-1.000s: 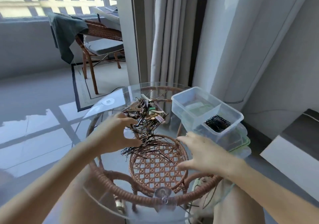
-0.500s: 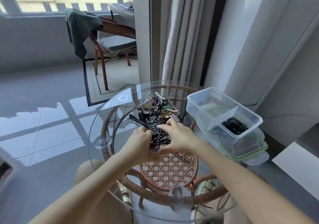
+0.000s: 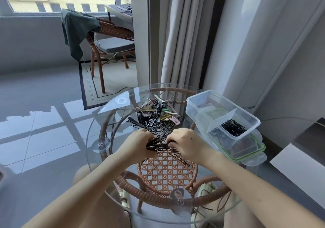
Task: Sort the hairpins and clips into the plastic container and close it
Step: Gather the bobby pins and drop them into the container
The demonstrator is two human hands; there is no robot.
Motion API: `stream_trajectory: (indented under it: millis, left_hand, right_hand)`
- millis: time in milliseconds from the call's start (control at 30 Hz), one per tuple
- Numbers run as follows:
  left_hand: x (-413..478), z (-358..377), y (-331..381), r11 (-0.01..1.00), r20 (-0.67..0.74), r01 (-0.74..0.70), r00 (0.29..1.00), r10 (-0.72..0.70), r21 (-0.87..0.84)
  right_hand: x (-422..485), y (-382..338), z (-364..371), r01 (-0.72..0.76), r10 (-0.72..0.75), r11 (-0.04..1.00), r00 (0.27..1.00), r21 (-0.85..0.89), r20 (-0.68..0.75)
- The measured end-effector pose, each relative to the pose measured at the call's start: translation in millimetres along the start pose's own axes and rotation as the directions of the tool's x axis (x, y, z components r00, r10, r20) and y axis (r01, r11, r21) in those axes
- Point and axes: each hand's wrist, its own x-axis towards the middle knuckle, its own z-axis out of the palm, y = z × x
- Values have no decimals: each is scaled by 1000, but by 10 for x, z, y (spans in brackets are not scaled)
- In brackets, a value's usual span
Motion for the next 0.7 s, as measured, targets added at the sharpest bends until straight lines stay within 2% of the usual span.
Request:
stream_trajectory:
  millis: [100, 233, 367, 467, 567, 700]
  left_hand:
    - [33, -20, 31, 1000, 23, 1, 1000, -1, 28]
    - [82, -37, 72, 998, 42, -15, 999, 12, 53]
    - [155, -80, 97, 996, 70, -17, 997, 11, 89]
    - [221, -108, 115, 993, 122, -34, 992, 20, 110]
    - [281, -142, 129, 992, 183, -52, 983, 30, 118]
    - [347, -165, 135, 986, 209, -83, 977, 52, 144]
  right_hand:
    - [-63, 3, -143, -23, 26, 998, 999, 60, -44]
    - [-137, -18, -440, -146, 172, 952, 982, 271, -77]
    - [-246, 32, -771, -256, 328, 816, 943, 519, -51]
    - [-341, 133, -1034, -286, 404, 728, 913, 623, -53]
    - [-478, 276, -1331, -346, 475, 669, 880, 658, -21]
    - [-631, 529, -1625, -489, 518, 714, 851, 502, 93]
